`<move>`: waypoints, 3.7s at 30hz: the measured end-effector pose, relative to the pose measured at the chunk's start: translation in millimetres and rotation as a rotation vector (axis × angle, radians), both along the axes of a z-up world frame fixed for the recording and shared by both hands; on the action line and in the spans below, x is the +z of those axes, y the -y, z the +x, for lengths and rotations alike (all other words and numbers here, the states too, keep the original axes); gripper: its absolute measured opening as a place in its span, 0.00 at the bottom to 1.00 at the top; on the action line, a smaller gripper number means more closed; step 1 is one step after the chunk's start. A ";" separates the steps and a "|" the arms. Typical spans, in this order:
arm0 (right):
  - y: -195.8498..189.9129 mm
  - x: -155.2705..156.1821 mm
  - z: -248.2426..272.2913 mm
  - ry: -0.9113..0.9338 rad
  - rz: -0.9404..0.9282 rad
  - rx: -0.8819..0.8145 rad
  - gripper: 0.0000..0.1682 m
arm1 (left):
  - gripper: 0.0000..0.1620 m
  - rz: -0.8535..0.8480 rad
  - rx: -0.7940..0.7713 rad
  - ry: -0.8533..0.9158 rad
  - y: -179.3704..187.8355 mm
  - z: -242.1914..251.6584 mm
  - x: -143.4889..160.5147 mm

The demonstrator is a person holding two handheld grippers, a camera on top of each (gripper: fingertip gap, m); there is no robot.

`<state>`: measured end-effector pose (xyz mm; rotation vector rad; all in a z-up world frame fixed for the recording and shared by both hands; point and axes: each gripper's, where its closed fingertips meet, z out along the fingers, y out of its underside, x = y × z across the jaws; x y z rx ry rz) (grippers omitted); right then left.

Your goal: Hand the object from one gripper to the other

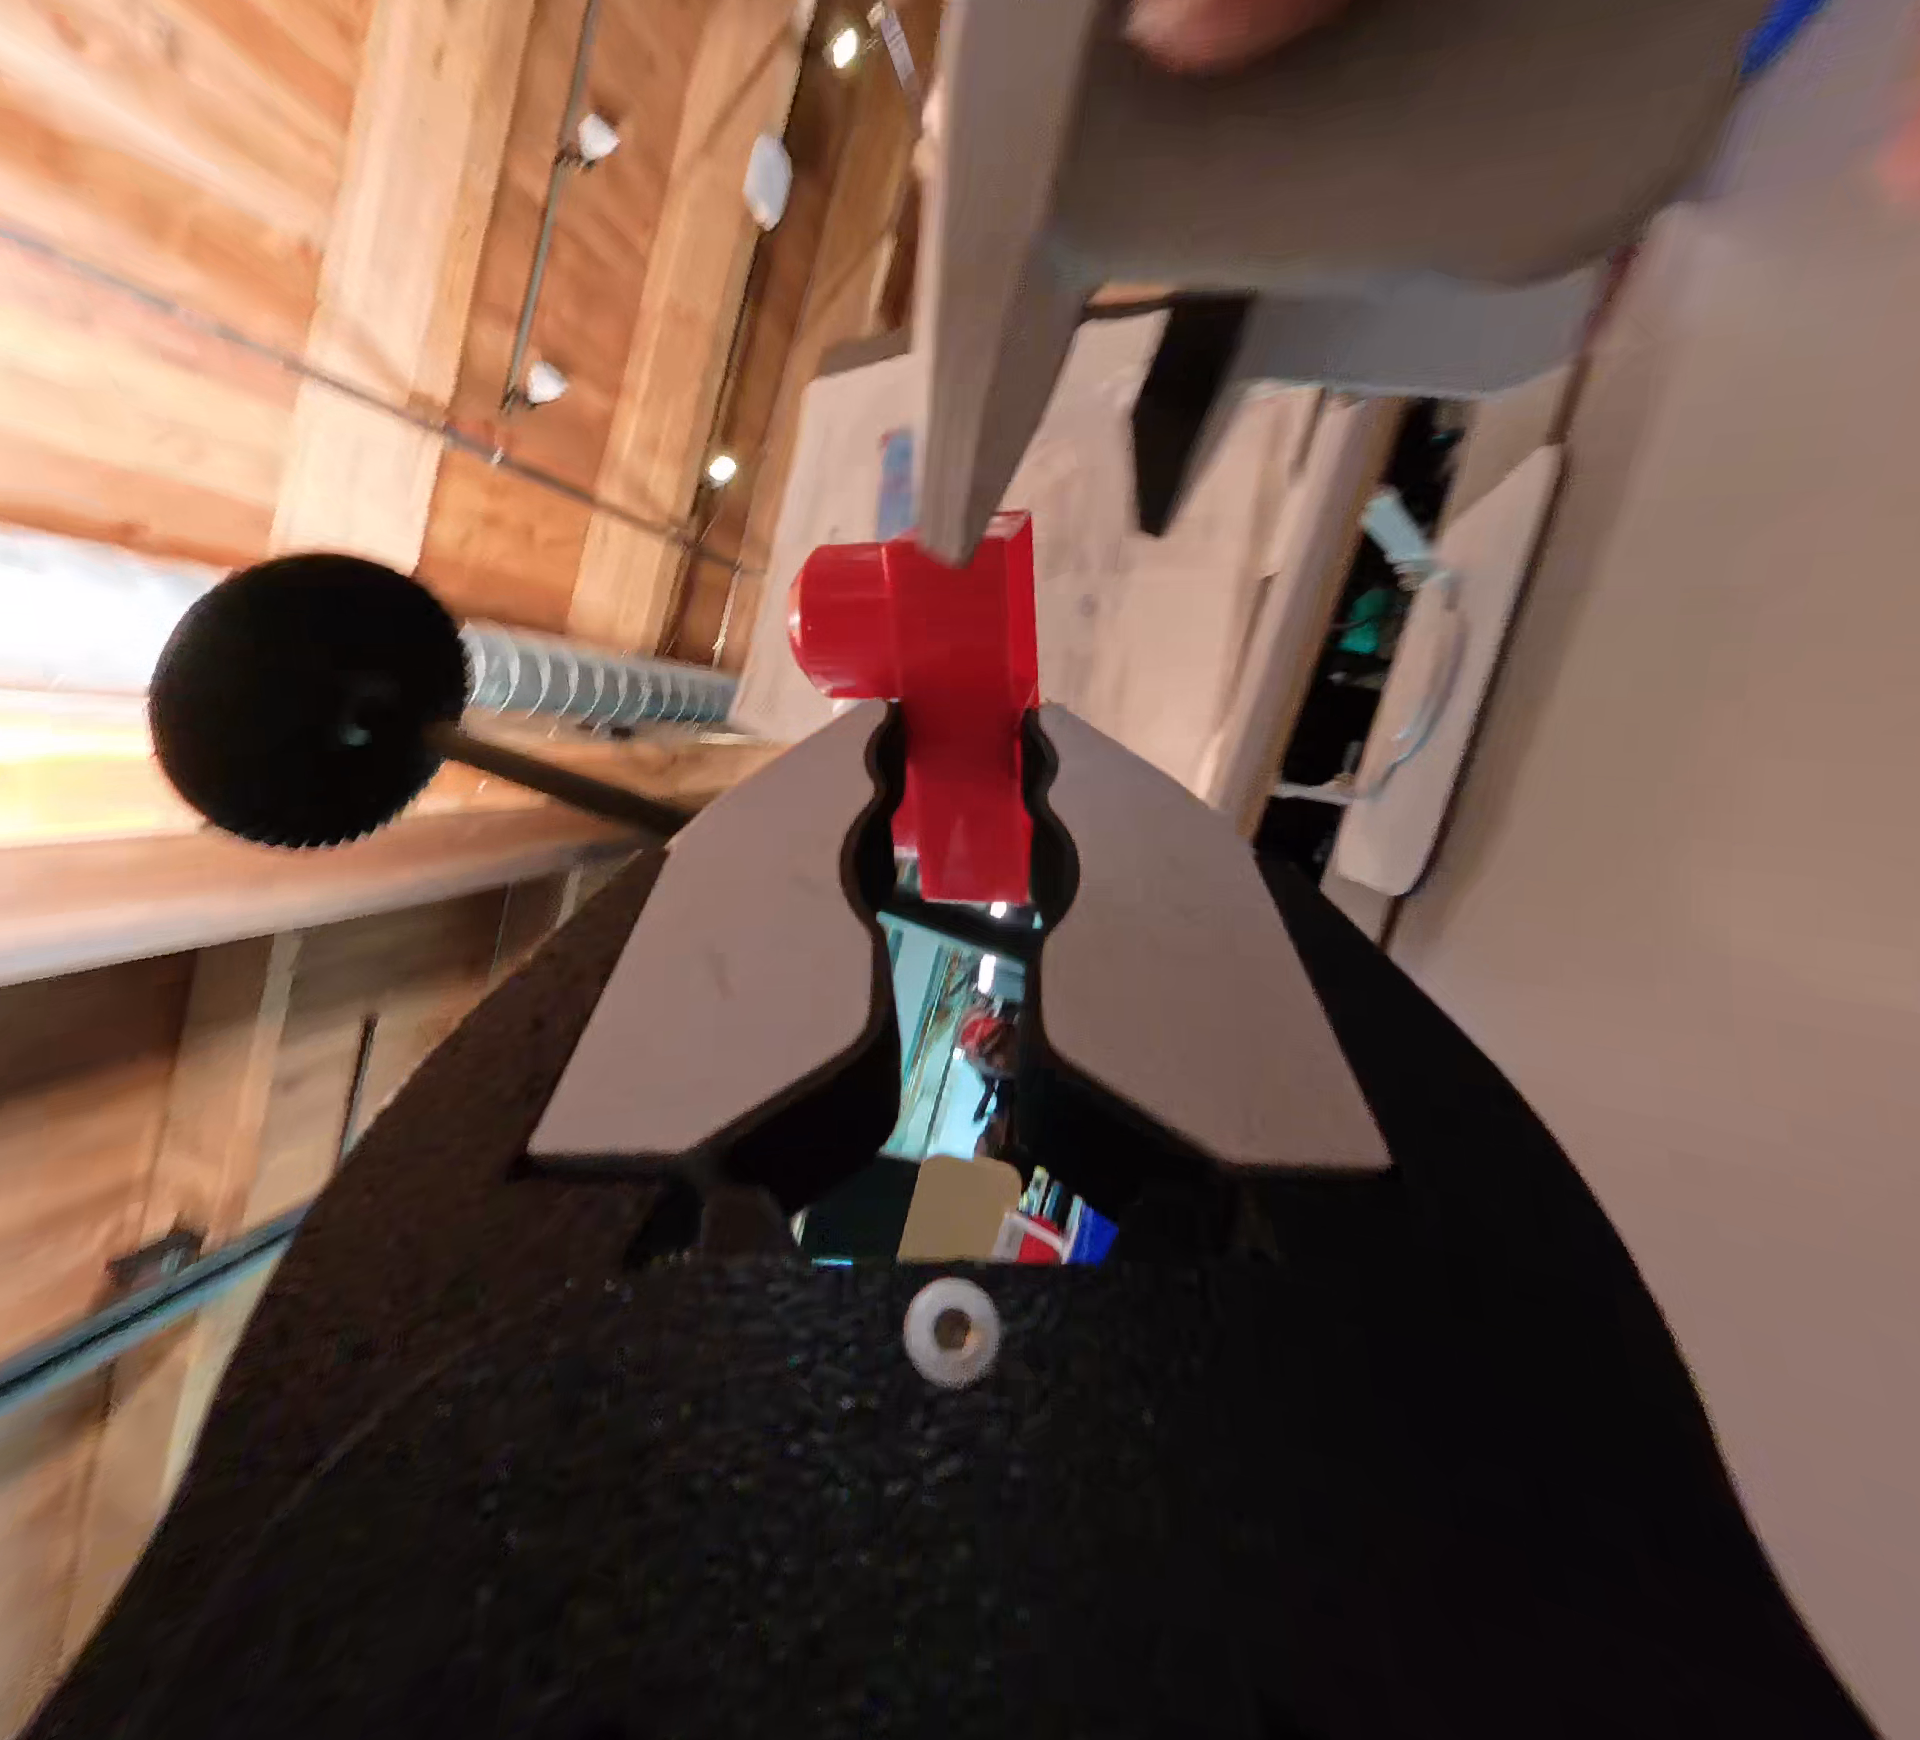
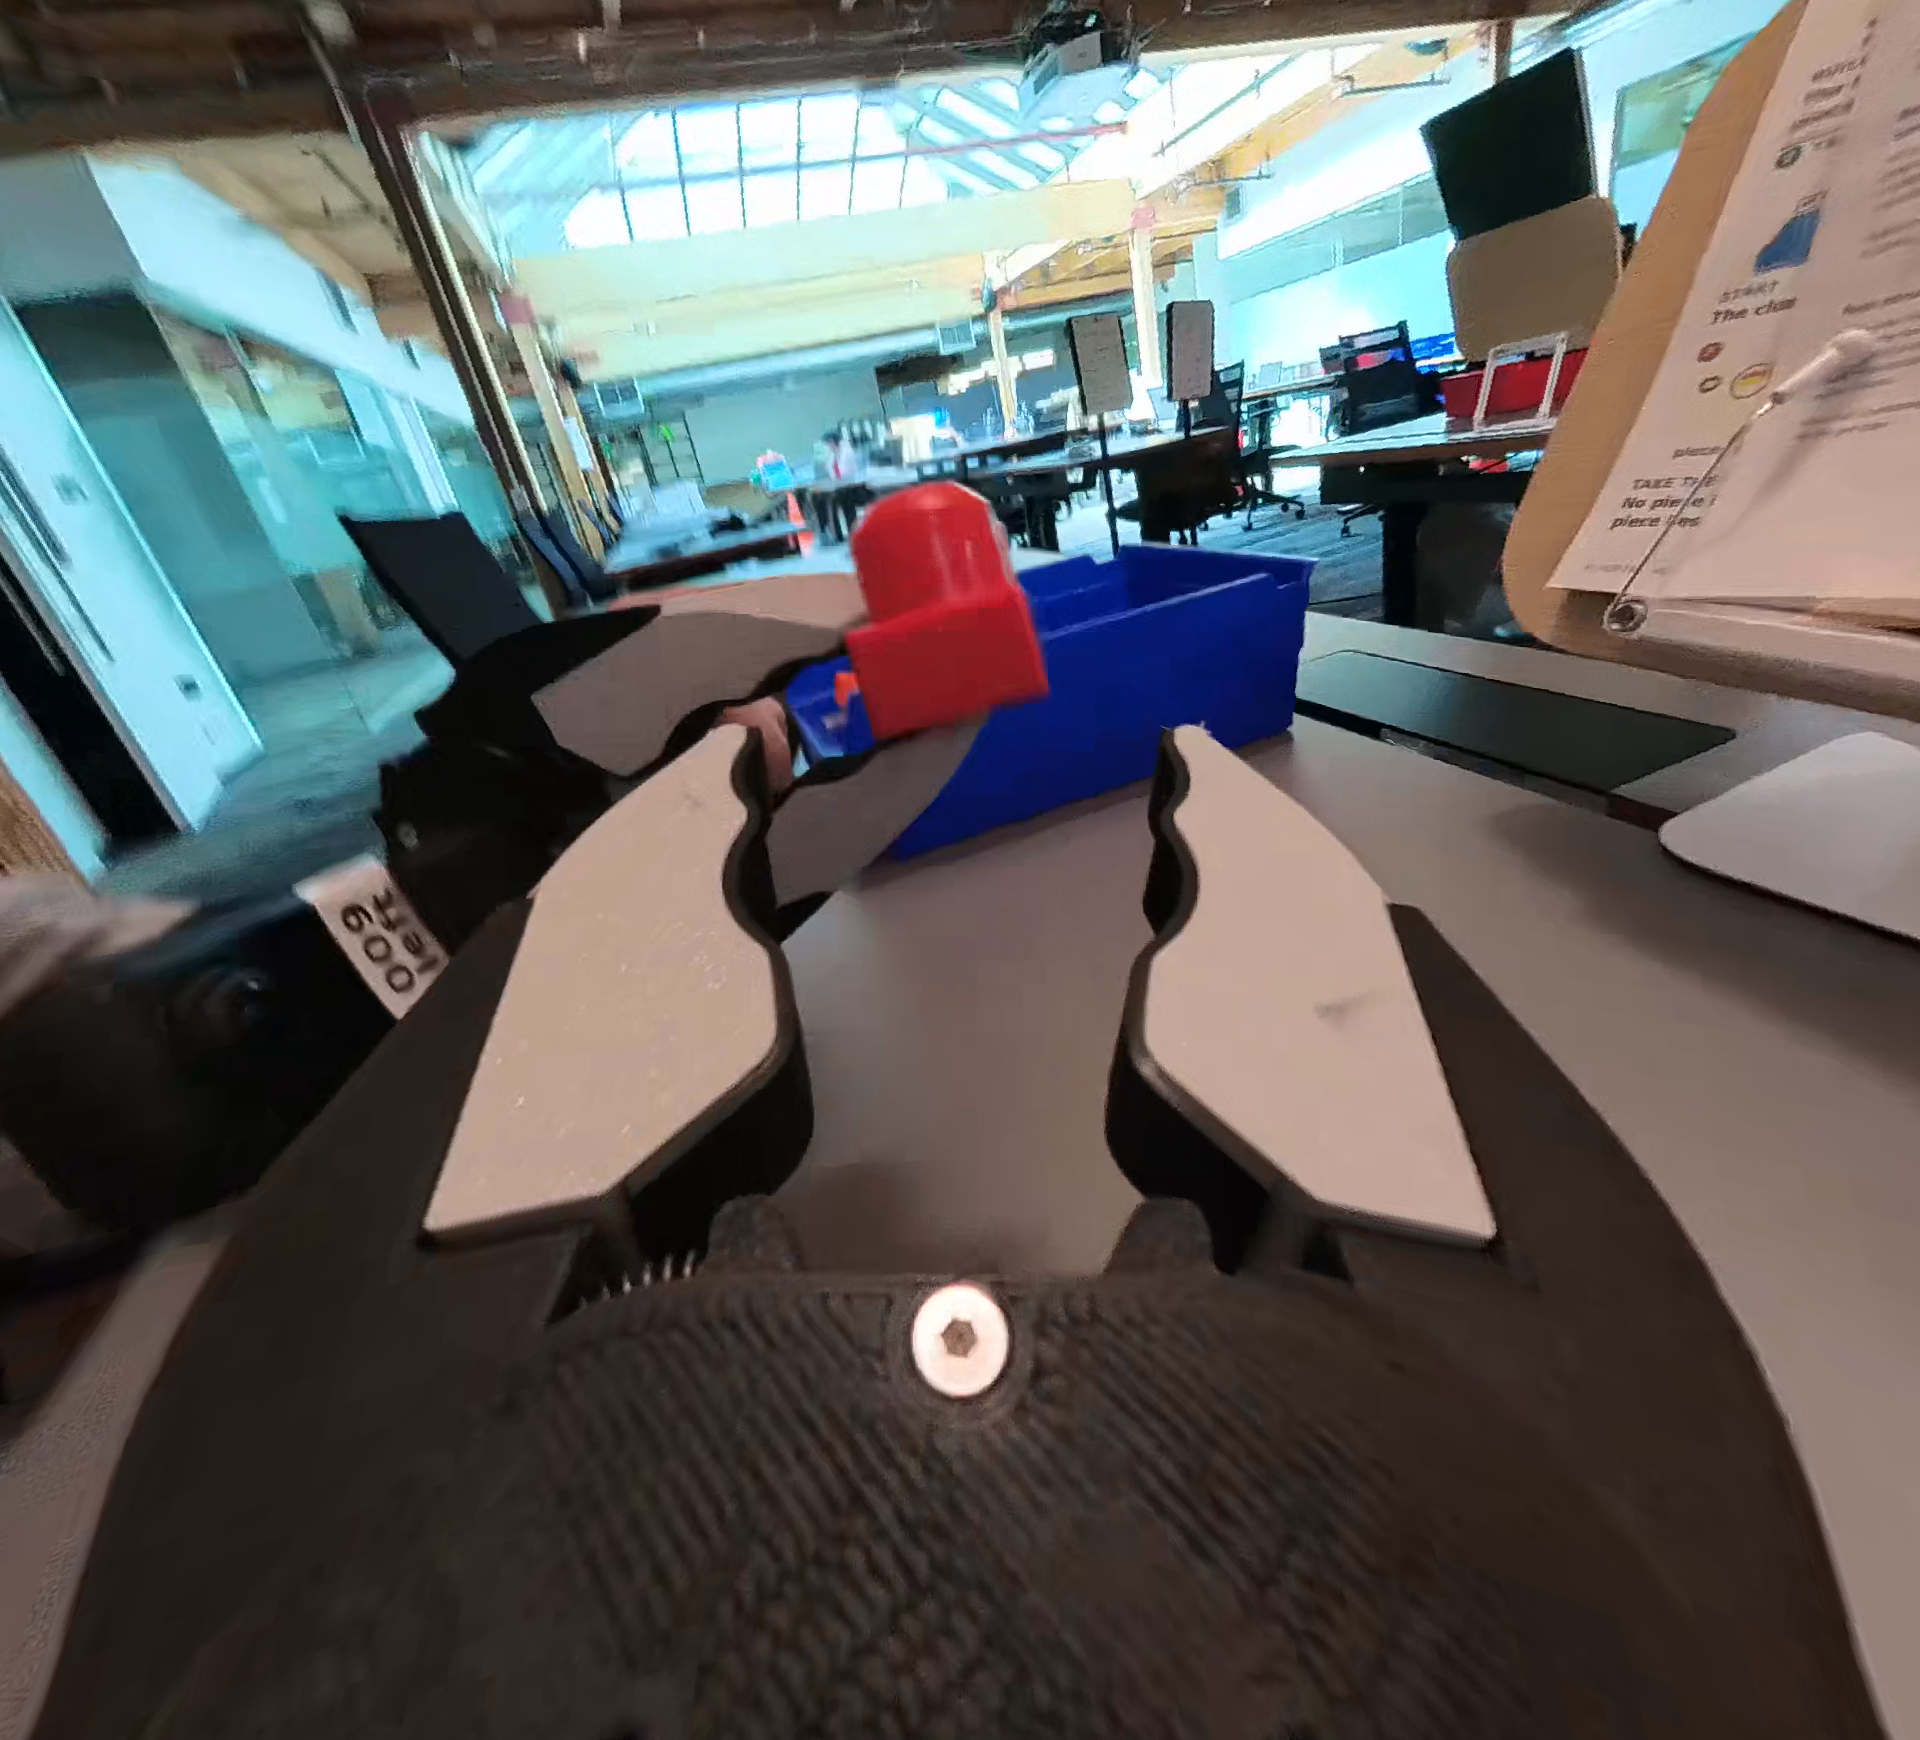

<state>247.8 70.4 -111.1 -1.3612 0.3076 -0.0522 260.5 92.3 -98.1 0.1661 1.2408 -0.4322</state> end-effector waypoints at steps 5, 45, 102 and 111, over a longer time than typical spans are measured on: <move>3.2 -18.6 -4.5 0.208 -0.153 -0.090 0.37 | 0.13 0.071 -0.082 -0.051 20.6 -5.3 -24.3; 15.9 -34.5 -20.7 -0.337 0.000 0.414 0.46 | 0.23 -0.670 -0.885 -0.889 27.9 -35.5 -41.6; 18.5 -42.4 -27.4 0.237 -0.253 0.214 0.39 | 0.23 -0.864 -0.877 -1.517 30.3 -38.3 -70.0; 12.9 -67.9 -33.6 0.229 -0.398 0.264 0.22 | 0.23 -0.639 -0.838 -1.398 34.8 -46.5 -80.5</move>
